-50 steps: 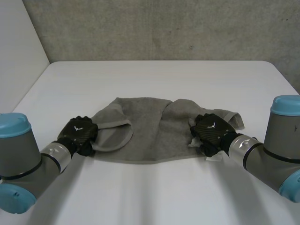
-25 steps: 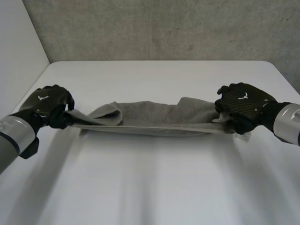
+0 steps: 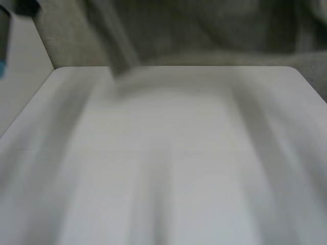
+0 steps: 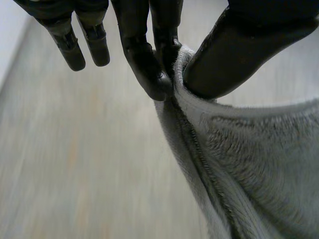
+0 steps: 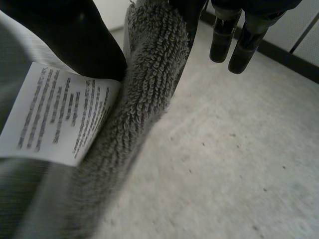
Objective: Fold the towel.
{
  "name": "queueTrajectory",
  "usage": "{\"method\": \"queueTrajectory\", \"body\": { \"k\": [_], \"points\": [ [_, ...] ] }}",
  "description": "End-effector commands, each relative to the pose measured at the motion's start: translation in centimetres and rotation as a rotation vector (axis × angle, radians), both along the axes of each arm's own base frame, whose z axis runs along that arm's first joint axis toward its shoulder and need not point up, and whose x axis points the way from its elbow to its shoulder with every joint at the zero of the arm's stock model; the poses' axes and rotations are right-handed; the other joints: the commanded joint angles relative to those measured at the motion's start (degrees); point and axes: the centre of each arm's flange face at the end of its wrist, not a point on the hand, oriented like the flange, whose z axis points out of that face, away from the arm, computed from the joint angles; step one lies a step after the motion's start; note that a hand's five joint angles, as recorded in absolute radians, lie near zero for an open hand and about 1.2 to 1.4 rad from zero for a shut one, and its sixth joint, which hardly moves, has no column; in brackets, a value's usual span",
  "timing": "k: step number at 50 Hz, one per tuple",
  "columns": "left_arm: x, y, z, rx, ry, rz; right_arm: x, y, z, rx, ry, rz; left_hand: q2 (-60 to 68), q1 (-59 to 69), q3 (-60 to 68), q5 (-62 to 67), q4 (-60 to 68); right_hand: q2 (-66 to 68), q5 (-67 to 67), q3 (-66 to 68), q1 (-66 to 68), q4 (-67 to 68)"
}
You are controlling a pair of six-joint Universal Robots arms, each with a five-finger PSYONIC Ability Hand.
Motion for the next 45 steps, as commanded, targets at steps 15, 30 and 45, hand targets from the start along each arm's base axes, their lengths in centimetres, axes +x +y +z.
{"method": "queueTrajectory", "body": {
  "k": [15, 30, 45],
  "points": [
    [1.0, 2.4, -19.3, 0.492, -0.248, -0.058, -0.1, 4.0, -20.4, 0.614, 0.302, 0.151, 2.6, 4.4, -2.8, 2.8, -3.2, 6.1, 3.3, -0.3, 6.9, -3.0],
    [4.3, 4.8, -29.7, 0.796, -0.491, 0.035, -1.5, 5.0, -29.6, 0.781, 0.511, 0.047, 2.6, 4.4, -2.8, 2.8, -3.2, 6.1, 3.3, -0.3, 6.9, -3.0],
    [5.4, 6.2, -27.5, 0.798, -0.489, 0.063, -1.6, 5.3, -29.3, 0.833, 0.518, 0.058, -68.2, -66.4, -2.8, -67.2, -3.2, 6.1, 3.3, -0.3, 6.9, -3.0]
  ]
}}
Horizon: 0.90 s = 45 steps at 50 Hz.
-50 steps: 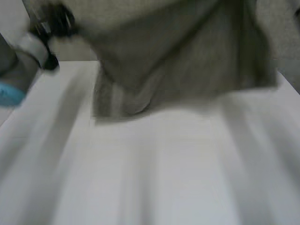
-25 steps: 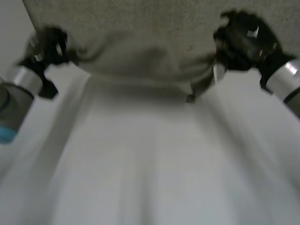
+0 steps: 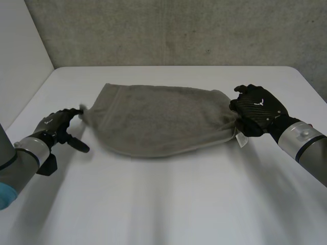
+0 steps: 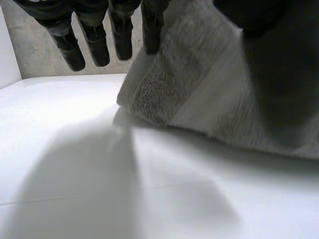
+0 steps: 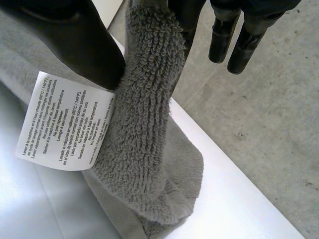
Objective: Fold the towel.
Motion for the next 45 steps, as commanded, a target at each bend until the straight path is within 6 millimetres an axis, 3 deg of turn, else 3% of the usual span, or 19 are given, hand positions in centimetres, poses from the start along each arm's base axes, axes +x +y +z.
{"method": "queueTrajectory", "body": {
  "k": [1, 8, 20, 26, 31, 33, 45],
  "points": [
    [0.1, 0.5, 2.0, -0.054, -0.002, -0.004, 0.2, 0.1, 0.2, 0.007, -0.008, 0.004, -4.2, -7.3, -2.8, -3.2, -3.2, 6.1, 3.3, -0.3, 6.9, -3.0],
    [0.9, 0.5, 5.8, -0.208, -0.112, -0.048, 0.4, 0.3, 0.2, 0.007, -0.008, 0.01, -4.2, -7.3, -2.8, -3.2, -3.2, 6.1, 3.3, -0.3, 6.9, -3.0],
    [-0.2, 2.1, 6.2, -0.346, -0.343, -0.313, 0.4, 0.3, 0.2, 0.008, -0.008, 0.011, -4.2, -7.3, -2.8, -3.2, -3.2, 6.1, 3.3, -0.3, 6.9, -3.0],
    [0.5, 2.2, 5.3, -0.355, -0.462, -0.389, 0.4, 0.3, 0.2, 0.009, -0.009, 0.009, -4.0, -7.1, -2.8, -3.2, -3.2, 6.1, 3.3, -0.3, 6.9, -3.0],
    [0.6, 2.6, 3.4, -0.279, -0.51, -0.439, 0.4, 0.2, 0.2, 0.007, -0.008, 0.01, -4.0, -7.1, -2.8, -3.2, -3.2, 6.1, 3.3, -0.3, 6.9, -3.0],
    [0.2, 3.1, 2.1, -0.219, -0.517, -0.474, 0.3, 0.1, 0.2, 0.001, -0.005, 0.001, -4.0, -7.1, -2.8, -3.2, -3.2, 6.1, 3.3, -0.3, 6.9, -3.0],
    [-1.7, 4.4, -1.1, -0.108, -0.475, -0.567, -0.9, -2.3, 1.1, 0.027, -0.061, -0.189, -4.0, -7.1, -2.8, -3.2, -3.2, 6.1, 3.3, -0.3, 6.9, -3.0]
  ]
}}
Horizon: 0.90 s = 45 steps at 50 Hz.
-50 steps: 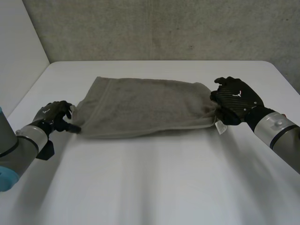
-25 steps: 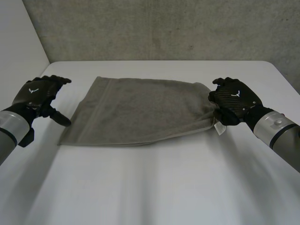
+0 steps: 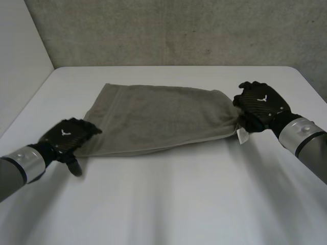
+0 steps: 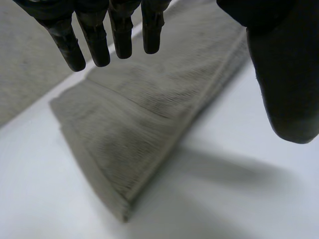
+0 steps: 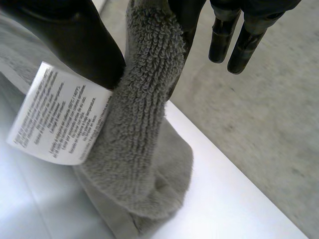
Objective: Fold the towel.
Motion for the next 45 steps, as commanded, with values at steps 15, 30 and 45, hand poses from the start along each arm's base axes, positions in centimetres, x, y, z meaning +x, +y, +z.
{"method": "queueTrajectory", "body": {
  "k": [15, 30, 45],
  "points": [
    [-1.6, -2.5, -3.2, -0.026, 0.042, 0.14, -0.7, -2.1, -0.2, 0.041, -0.053, -0.137, -2.3, -5.7, -2.8, -2.4, -3.2, 6.1, 3.3, -0.3, 6.9, -3.0],
    [-3.6, -2.7, -3.3, -0.025, 0.079, 0.105, -0.7, -2.1, -0.3, 0.043, -0.054, -0.136, 19.2, 15.8, -2.8, 19.1, -3.2, 6.1, 3.3, -0.3, 6.9, -3.0],
    [-3.3, -3.3, -4.2, -0.009, 0.059, 0.137, -0.6, -2.1, -0.7, 0.055, -0.051, -0.129, 21.8, 18.4, -2.8, 21.7, -3.2, 6.1, 3.3, -0.3, 6.9, -3.0]
  ]
}}
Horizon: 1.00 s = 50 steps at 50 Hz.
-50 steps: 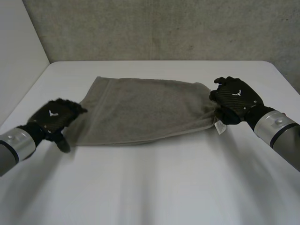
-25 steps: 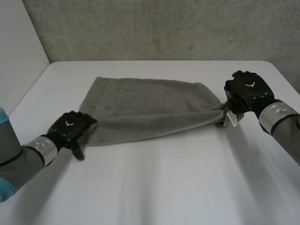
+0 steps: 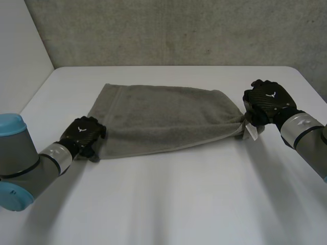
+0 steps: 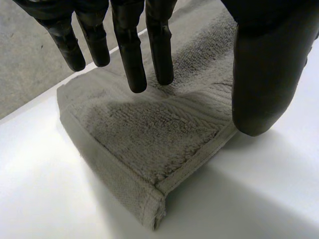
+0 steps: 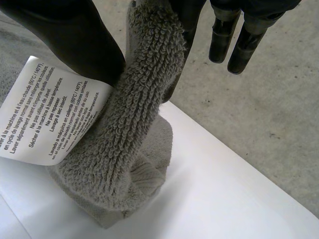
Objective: Fold the towel.
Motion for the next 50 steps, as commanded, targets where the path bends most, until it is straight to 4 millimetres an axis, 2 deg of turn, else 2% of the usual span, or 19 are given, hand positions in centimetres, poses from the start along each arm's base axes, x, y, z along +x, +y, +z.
{"method": "queueTrajectory", "body": {
  "k": [1, 9, 10, 11, 12, 13, 17, 20, 25, 27, 30, 41, 46, 48, 50],
  "points": [
    [0.1, 0.0, -0.4, 0.013, -0.007, 0.01, 0.0, 0.0, -0.1, 0.002, 0.0, 0.001, -0.3, -0.4, -2.8, -0.3, -3.2, 6.1, 3.3, -0.3, 6.9, -3.0],
    [0.1, 0.0, -0.6, 0.019, -0.01, 0.009, 0.0, 0.0, -0.1, 0.002, 0.0, 0.001, -0.9, -1.1, -2.8, -1.0, -3.2, 6.1, 3.3, -0.3, 6.9, -3.0],
    [0.1, 0.0, -0.8, 0.022, -0.011, 0.01, 0.0, 0.0, -0.1, 0.003, 0.0, 0.001, 2.7, 2.6, -2.8, 2.7, -3.2, 6.1, 3.3, -0.3, 6.9, -3.0],
    [0.1, -0.1, -0.8, 0.022, -0.011, 0.009, 0.0, 0.0, -0.1, 0.003, 0.002, 0.002, 11.8, 11.6, -2.8, 11.7, -3.2, 6.1, 3.3, -0.3, 6.9, -3.0],
    [0.1, -0.1, -0.8, 0.022, -0.011, 0.009, 0.0, 0.0, -0.1, 0.003, 0.002, 0.002, 11.8, 11.7, -2.8, 11.8, -3.2, 6.1, 3.3, -0.3, 6.9, -3.0],
    [0.1, -0.1, -0.7, 0.018, -0.011, 0.009, 0.0, 0.0, -0.2, 0.004, 0.002, 0.002, 19.7, 19.5, -2.8, 19.6, -3.2, 6.1, 3.3, -0.3, 6.9, -3.0],
    [0.0, -0.4, -0.8, 0.016, -0.009, 0.006, 0.0, 0.0, -0.2, 0.004, 0.002, 0.002, 22.6, 22.5, -2.8, 22.5, -3.2, 6.1, 3.3, -0.3, 6.9, -3.0],
    [-0.2, -0.5, -1.0, 0.039, -0.013, 0.001, 0.0, 0.0, -0.2, 0.006, 0.002, 0.002, 29.3, 29.2, -2.8, 29.3, -3.2, 6.1, 3.3, -0.3, 6.9, -3.0],
    [-0.2, -0.1, -1.4, 0.162, -0.033, 0.0, -0.1, -0.1, -0.2, 0.004, 0.002, 0.0, 35.7, 35.6, -2.8, 35.7, -3.2, 6.1, 3.3, -0.3, 6.9, -3.0],
    [-0.2, 0.1, -1.1, 0.223, -0.036, -0.007, -0.1, -0.1, -0.2, 0.006, 0.002, 0.0, 44.9, 44.8, -2.8, 44.8, -3.2, 6.1, 3.3, -0.3, 6.9, -3.0],
    [-0.1, 0.2, -1.0, 0.239, -0.033, -0.008, -0.1, -0.1, -0.2, 0.006, 0.002, 0.0, 45.0, 44.8, -2.8, 44.9, -3.2, 6.1, 3.3, -0.3, 6.9, -3.0],
    [-0.4, 0.0, 0.6, 0.217, -0.009, -0.041, -0.1, -0.1, -0.2, 0.007, 0.002, -0.001, 45.0, 44.8, -2.8, 44.9, -3.2, 6.1, 3.3, -0.3, 6.9, -3.0],
    [-0.3, -0.2, 2.5, 0.173, 0.013, -0.043, -0.2, -0.1, -0.2, 0.009, 0.002, -0.003, 45.0, 44.8, -2.8, 44.9, -3.2, 6.1, 3.3, -0.3, 6.9, -3.0],
    [-0.1, -0.5, 4.1, 0.124, 0.025, -0.036, -0.3, -0.1, -0.3, 0.017, 0.005, -0.004, 45.0, 44.8, -2.8, 44.9, -3.2, 6.1, 3.3, -0.3, 6.9, -3.0],
    [0.0, -0.7, 4.9, 0.107, 0.039, -0.028, -0.3, -0.1, -0.3, 0.022, 0.005, -0.006, 45.0, 44.8, -2.8, 44.9, -3.2, 6.1, 3.3, -0.3, 6.9, -3.0]
  ]
}}
